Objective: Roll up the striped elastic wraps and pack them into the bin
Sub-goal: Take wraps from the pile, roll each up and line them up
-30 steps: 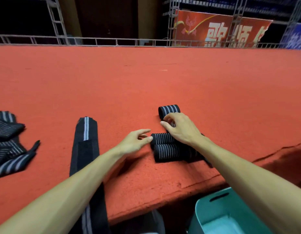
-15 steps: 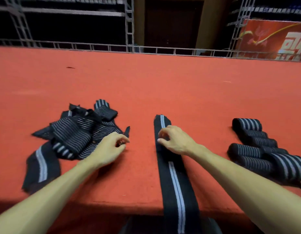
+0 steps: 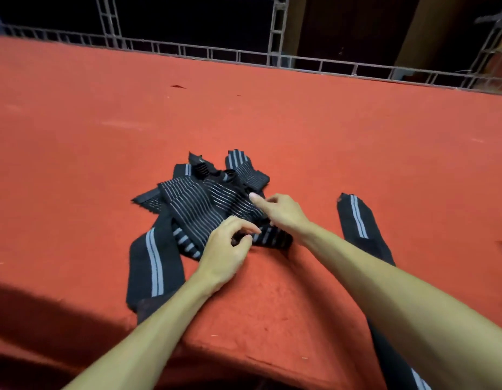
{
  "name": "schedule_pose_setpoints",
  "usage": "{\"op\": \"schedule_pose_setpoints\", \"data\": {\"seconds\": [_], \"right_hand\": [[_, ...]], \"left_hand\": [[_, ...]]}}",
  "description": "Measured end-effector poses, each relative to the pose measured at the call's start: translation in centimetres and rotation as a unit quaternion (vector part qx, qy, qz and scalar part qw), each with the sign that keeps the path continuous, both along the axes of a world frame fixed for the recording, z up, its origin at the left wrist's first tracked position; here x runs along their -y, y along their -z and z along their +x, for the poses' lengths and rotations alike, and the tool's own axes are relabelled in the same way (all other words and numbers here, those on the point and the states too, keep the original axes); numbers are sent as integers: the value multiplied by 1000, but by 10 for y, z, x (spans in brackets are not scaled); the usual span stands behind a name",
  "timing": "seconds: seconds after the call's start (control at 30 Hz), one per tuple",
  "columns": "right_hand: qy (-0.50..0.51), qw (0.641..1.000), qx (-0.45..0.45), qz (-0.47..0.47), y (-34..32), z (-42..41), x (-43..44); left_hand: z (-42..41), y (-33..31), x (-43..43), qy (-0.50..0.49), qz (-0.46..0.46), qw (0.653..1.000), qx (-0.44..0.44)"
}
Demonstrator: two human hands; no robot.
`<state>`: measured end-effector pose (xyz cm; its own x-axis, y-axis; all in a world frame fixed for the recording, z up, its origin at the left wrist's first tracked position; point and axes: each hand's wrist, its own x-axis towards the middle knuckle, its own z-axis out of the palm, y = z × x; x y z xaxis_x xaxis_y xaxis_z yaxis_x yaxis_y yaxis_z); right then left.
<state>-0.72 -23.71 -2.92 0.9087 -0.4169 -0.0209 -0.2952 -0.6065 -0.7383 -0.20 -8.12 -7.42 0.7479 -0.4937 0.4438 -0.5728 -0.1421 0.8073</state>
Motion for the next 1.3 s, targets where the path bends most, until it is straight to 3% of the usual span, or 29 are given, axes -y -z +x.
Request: {"op": "schedule_pose_setpoints", "data": {"seconds": [0.1, 0.2, 0.33, 0.5, 0.7, 0.83, 1.03, 1.13, 1.2, 1.23, 1.3], "right_hand": [[20, 1000, 2, -24, 7, 10, -4], [65, 996, 39, 52, 3, 8, 1], [96, 985, 91, 108, -7, -23, 27], [127, 981, 91, 115, -25, -75, 59], [174, 981, 90, 10, -40, -151, 98], [211, 975, 35, -67, -39, -203, 130], [265, 950, -45, -159, -20, -248, 163], [259, 932, -113, -225, -16, -247, 159], [232, 900, -149, -337, -15, -238, 151], [212, 885, -147, -387, -14, -231, 147], [152, 893, -101, -411, -12, -211, 137]], "left_hand": [[0, -3, -3, 1, -49, 999, -4], [-1, -4, -6, -20, -76, 997, -7], [-15, -8, 3, -31, -42, 997, 50], [-43, -30, 36, 16, 13, 996, 92], [-79, -40, 72, 72, 73, 989, 108], [-103, -40, 92, 103, 108, 983, 102], [-112, -34, 99, 77, 252, 942, 206], [-101, -26, 87, 44, 291, 931, 218], [-90, -20, 77, 21, 317, 918, 238], [-84, -18, 72, 12, 331, 911, 246], [-71, -15, 61, 4, 337, 906, 256]]}}
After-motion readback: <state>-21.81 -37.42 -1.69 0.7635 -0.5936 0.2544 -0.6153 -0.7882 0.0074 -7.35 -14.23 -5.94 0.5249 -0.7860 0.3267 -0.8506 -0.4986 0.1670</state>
